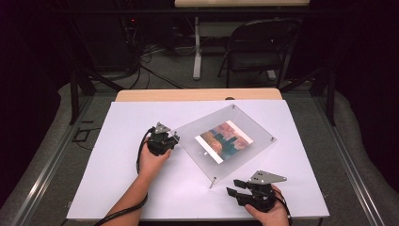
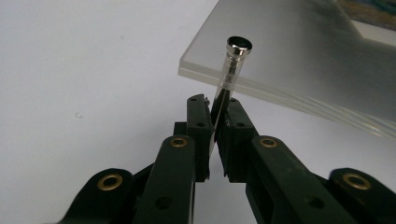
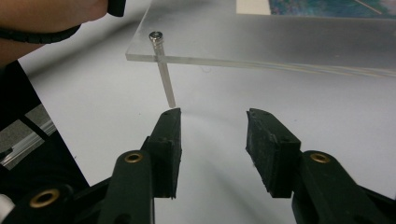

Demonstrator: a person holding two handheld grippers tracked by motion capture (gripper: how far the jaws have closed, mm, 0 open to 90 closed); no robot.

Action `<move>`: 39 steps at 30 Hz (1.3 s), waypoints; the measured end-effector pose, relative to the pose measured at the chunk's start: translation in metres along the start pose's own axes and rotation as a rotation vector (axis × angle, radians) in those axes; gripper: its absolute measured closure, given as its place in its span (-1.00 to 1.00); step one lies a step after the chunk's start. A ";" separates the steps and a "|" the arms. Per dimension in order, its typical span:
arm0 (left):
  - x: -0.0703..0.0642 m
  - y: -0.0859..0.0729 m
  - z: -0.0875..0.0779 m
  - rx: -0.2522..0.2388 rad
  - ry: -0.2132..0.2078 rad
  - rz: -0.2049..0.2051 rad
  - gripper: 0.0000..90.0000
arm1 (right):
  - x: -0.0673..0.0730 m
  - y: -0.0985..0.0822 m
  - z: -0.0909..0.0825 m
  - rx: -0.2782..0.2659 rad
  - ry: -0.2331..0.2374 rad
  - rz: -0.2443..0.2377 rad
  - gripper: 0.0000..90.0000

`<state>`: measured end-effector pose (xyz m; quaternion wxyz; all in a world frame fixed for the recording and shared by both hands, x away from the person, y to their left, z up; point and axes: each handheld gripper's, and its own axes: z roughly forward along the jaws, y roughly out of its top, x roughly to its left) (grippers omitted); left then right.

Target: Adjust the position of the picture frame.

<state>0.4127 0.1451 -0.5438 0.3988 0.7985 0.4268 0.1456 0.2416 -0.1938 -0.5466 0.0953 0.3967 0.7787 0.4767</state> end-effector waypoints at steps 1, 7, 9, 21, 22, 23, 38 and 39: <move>-0.001 0.001 -0.001 -0.003 -0.004 -0.006 0.85 | 0.001 0.000 0.001 0.001 0.007 0.005 0.26; -0.003 0.002 -0.008 0.008 -0.025 -0.025 0.83 | 0.004 0.004 0.008 -0.015 0.049 0.010 0.30; -0.004 0.002 -0.009 0.013 -0.025 -0.028 0.83 | 0.005 0.005 0.011 -0.016 0.057 0.001 0.31; -0.007 0.000 -0.013 0.012 -0.036 -0.031 0.83 | 0.019 0.008 0.036 -0.022 0.110 0.009 0.51; -0.007 -0.001 -0.013 0.011 -0.037 -0.033 0.83 | 0.020 0.008 0.037 -0.019 0.109 0.006 0.54; -0.007 -0.001 -0.013 0.014 -0.039 -0.033 0.83 | 0.021 0.008 0.039 -0.019 0.111 0.004 0.57; -0.010 -0.009 -0.030 -0.013 -0.051 -0.023 0.85 | 0.012 0.016 0.035 -0.032 0.095 -0.011 0.90; -0.010 -0.010 -0.033 -0.015 -0.052 -0.022 0.85 | 0.006 0.017 0.032 -0.036 0.083 0.004 0.90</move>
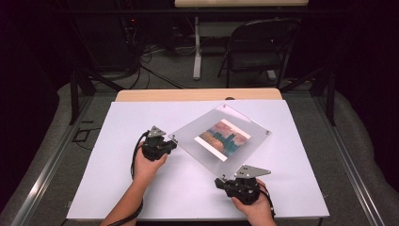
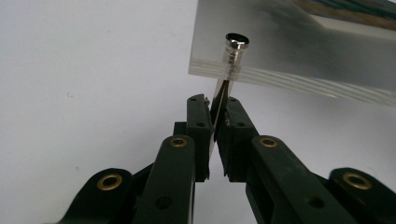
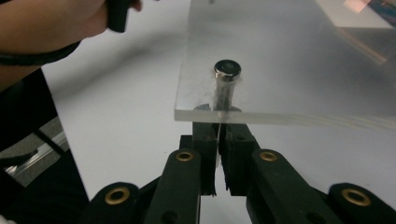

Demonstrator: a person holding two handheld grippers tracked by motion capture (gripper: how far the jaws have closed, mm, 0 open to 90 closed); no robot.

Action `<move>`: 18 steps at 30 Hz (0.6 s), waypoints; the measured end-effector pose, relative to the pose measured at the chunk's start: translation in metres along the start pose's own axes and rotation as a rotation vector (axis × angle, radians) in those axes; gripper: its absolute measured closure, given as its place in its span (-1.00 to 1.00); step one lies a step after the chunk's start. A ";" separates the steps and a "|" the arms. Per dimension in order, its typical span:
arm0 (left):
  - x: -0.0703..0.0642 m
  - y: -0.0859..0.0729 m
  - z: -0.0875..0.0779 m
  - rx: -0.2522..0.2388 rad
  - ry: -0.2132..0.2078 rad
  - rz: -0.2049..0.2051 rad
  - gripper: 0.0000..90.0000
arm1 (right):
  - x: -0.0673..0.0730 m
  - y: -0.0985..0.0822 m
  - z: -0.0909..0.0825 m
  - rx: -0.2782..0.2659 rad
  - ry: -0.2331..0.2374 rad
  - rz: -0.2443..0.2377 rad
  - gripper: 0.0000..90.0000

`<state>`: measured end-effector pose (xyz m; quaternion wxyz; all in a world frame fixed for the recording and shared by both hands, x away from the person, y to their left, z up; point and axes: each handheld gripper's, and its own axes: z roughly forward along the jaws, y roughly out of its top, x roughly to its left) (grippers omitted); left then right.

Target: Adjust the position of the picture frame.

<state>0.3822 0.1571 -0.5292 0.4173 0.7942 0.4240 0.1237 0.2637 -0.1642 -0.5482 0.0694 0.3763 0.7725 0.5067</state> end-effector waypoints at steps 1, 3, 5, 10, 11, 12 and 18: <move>-0.001 -0.002 -0.004 0.000 -0.008 -0.002 0.86 | -0.004 0.001 -0.002 -0.010 -0.006 0.011 0.90; -0.005 -0.007 -0.013 -0.007 -0.019 -0.004 0.87 | -0.014 0.004 -0.007 -0.030 -0.025 0.040 0.90; -0.010 -0.011 -0.020 -0.006 -0.034 -0.004 0.88 | -0.024 0.008 -0.012 -0.046 -0.043 0.058 0.90; -0.026 -0.025 -0.037 -0.018 -0.095 -0.020 0.89 | -0.043 0.016 -0.021 -0.078 -0.093 0.074 0.90; -0.030 -0.027 -0.040 -0.018 -0.108 -0.025 0.89 | -0.046 0.017 -0.022 -0.080 -0.103 0.076 0.90; -0.033 -0.029 -0.041 -0.020 -0.114 -0.030 0.89 | -0.049 0.017 -0.024 -0.082 -0.112 0.081 0.89; -0.043 -0.037 -0.049 -0.017 -0.133 -0.034 0.89 | -0.056 0.019 -0.024 -0.085 -0.135 0.088 0.89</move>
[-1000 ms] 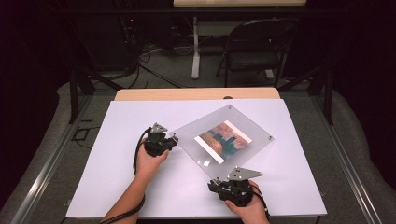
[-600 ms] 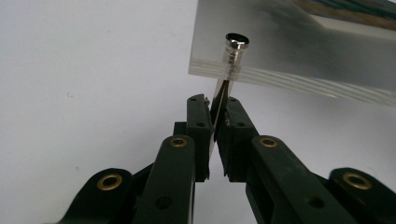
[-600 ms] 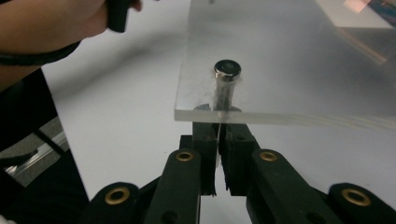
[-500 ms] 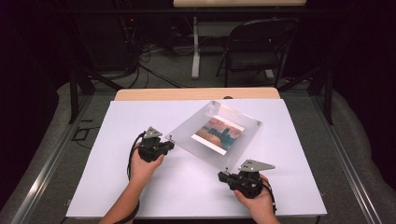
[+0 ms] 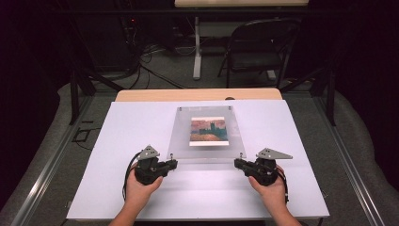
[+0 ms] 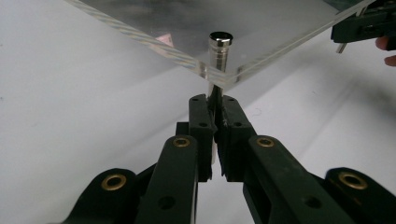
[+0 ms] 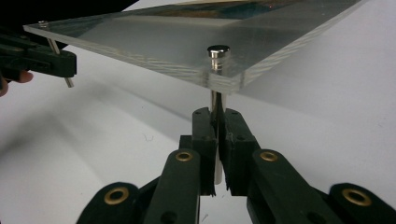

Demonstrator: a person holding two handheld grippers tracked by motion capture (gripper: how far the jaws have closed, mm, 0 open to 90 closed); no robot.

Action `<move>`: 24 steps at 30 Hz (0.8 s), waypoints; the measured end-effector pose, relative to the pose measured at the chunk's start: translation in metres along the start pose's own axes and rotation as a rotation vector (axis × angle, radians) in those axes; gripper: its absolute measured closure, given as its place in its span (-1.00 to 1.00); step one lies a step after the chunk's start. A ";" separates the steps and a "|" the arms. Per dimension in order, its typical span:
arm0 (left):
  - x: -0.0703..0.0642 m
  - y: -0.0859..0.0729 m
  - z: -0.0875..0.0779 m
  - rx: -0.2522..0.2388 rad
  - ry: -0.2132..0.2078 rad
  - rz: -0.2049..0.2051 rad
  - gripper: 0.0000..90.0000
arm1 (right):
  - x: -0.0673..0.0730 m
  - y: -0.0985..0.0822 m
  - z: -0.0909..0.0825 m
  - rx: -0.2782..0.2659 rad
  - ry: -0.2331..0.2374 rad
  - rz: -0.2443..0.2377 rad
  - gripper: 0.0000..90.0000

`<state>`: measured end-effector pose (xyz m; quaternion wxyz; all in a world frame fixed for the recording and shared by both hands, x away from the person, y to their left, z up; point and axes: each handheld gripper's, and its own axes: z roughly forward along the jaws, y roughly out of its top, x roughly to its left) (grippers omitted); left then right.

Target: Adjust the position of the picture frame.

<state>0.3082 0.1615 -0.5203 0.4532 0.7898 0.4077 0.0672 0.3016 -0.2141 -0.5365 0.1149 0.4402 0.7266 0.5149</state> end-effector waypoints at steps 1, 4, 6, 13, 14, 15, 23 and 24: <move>0.000 -0.001 0.000 -0.002 0.005 -0.002 0.89 | 0.000 0.000 0.000 0.002 -0.002 0.002 0.89; 0.002 0.000 -0.001 -0.007 0.008 -0.010 0.89 | -0.001 0.002 0.003 0.006 0.000 -0.008 0.89; 0.004 0.001 0.000 -0.013 0.010 -0.016 0.89 | -0.001 0.003 0.005 0.004 0.002 -0.010 0.89; 0.016 0.007 0.002 -0.032 0.023 -0.025 0.89 | -0.004 0.013 0.015 -0.001 -0.003 -0.018 0.89; 0.018 0.008 0.003 -0.039 0.026 -0.033 0.89 | -0.004 0.015 0.018 -0.003 -0.004 -0.017 0.89; 0.021 0.009 0.003 -0.041 0.026 -0.035 0.89 | -0.004 0.016 0.020 -0.007 -0.003 -0.013 0.89; 0.039 0.016 0.011 -0.059 0.054 -0.062 0.88 | -0.008 0.027 0.040 -0.009 -0.016 0.008 0.89; 0.040 0.017 0.012 -0.063 0.052 -0.065 0.88 | -0.008 0.027 0.041 -0.010 -0.019 0.010 0.89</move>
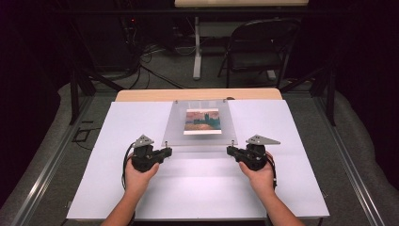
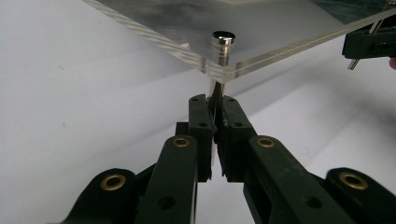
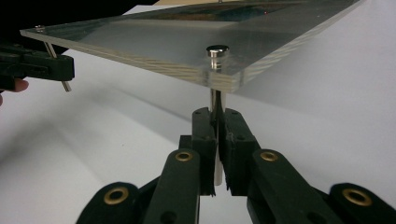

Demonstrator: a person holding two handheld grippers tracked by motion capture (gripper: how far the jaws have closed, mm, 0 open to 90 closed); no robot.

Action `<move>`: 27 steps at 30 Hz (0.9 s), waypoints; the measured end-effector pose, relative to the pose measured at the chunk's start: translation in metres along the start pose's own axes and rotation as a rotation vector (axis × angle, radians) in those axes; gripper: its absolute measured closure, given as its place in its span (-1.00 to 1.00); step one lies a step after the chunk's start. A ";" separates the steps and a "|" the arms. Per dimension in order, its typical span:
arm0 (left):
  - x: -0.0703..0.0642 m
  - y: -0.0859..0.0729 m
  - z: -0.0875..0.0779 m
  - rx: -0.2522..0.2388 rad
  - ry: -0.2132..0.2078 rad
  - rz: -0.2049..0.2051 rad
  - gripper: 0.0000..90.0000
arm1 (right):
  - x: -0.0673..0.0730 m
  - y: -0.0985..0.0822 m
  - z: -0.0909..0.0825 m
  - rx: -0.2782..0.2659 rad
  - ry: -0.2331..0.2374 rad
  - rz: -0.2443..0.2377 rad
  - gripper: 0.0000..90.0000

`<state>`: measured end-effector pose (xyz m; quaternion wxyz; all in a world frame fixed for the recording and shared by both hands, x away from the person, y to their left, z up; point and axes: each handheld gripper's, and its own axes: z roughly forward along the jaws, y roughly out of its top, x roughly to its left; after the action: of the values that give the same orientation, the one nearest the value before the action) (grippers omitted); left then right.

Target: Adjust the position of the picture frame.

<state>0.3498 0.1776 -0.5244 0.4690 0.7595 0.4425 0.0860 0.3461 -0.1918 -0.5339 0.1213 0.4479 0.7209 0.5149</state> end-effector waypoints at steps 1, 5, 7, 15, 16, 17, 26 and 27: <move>0.000 0.001 0.001 0.001 -0.005 -0.001 0.88 | -0.001 0.001 0.001 0.002 -0.001 -0.002 0.88; -0.003 0.001 0.006 0.016 -0.011 0.017 0.89 | -0.008 0.001 0.001 -0.001 -0.006 0.016 0.87; -0.002 -0.001 0.009 0.021 -0.007 0.018 0.88 | -0.010 -0.001 0.002 0.004 -0.006 0.033 0.87; -0.002 -0.007 0.012 0.041 0.019 0.026 0.88 | -0.009 -0.009 0.006 0.022 -0.024 0.015 0.87; -0.002 -0.008 0.013 0.043 0.016 0.022 0.88 | -0.009 -0.009 0.006 0.022 -0.025 0.011 0.87; -0.001 -0.009 0.013 0.045 0.015 0.022 0.88 | -0.009 -0.010 0.007 0.025 -0.027 0.007 0.87; -0.002 -0.015 0.018 0.074 0.039 0.032 0.88 | -0.008 -0.017 0.010 0.064 -0.043 -0.002 0.87; -0.002 -0.015 0.018 0.076 0.041 0.035 0.88 | -0.008 -0.017 0.010 0.068 -0.042 -0.005 0.86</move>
<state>0.3494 0.1675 -0.5457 0.4290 0.7824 0.4417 0.0927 0.3483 -0.1930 -0.5555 0.1223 0.4606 0.7363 0.4803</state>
